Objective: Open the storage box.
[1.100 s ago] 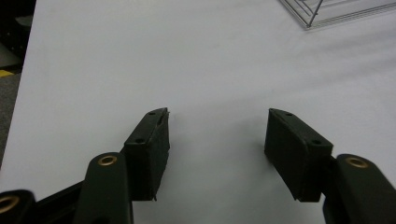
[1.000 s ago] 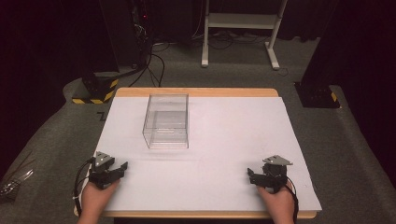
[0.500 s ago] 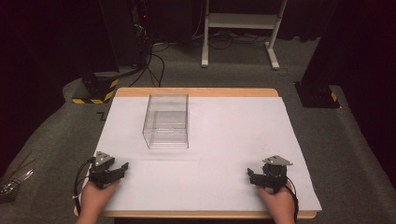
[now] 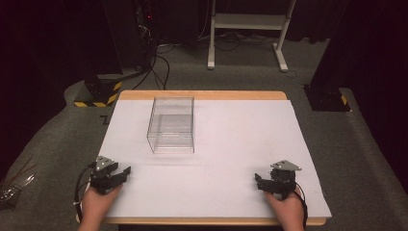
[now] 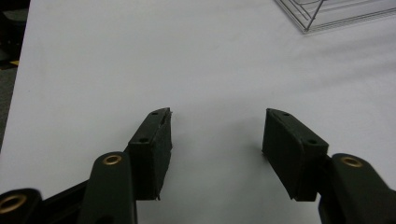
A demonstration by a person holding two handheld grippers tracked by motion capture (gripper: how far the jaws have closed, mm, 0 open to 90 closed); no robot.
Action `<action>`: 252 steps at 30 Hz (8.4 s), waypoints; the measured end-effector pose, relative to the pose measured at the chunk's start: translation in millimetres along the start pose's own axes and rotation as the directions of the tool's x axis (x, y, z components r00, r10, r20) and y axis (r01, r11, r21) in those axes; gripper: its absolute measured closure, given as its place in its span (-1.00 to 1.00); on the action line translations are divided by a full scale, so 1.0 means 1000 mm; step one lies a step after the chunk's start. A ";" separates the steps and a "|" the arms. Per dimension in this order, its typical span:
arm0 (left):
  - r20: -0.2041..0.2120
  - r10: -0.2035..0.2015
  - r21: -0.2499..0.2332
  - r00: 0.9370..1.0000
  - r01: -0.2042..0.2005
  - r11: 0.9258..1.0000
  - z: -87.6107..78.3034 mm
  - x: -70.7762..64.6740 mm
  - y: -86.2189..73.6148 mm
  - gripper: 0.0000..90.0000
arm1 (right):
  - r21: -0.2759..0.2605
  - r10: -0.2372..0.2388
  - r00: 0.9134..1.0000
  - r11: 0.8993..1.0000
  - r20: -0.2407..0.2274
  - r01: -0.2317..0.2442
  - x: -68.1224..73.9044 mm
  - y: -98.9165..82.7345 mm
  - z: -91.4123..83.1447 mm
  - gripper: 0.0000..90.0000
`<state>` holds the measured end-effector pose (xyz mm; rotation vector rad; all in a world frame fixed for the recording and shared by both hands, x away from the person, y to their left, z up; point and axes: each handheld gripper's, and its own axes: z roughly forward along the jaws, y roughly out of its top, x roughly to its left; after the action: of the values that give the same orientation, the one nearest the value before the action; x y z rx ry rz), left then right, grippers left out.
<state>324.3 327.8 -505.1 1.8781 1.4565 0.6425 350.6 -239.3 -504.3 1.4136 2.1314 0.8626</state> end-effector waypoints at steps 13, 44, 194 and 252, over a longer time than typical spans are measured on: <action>0.022 0.019 -0.049 1.000 -0.018 0.999 -0.008 -0.006 0.005 0.01 | 0.001 0.002 1.000 1.000 0.000 -0.002 0.000 0.000 0.000 -0.75; 0.110 0.087 -0.135 0.990 -0.072 0.988 -0.021 -0.038 0.020 -0.02 | -0.001 -0.001 1.000 1.000 0.002 0.001 0.000 0.000 0.000 -0.75; 0.508 0.105 -0.344 0.855 0.089 0.935 0.054 -0.049 0.074 0.52 | -0.003 -0.004 1.000 1.000 0.003 0.004 0.001 0.000 0.000 -0.74; 0.577 0.137 -0.353 0.805 0.095 0.931 0.033 -0.057 0.048 0.83 | -0.004 -0.004 1.000 1.000 0.002 0.004 0.000 0.000 0.000 -0.74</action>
<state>364.2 258.3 -489.7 1.5927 0.8332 0.2582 350.1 -239.0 -504.4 1.4076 2.1286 0.8629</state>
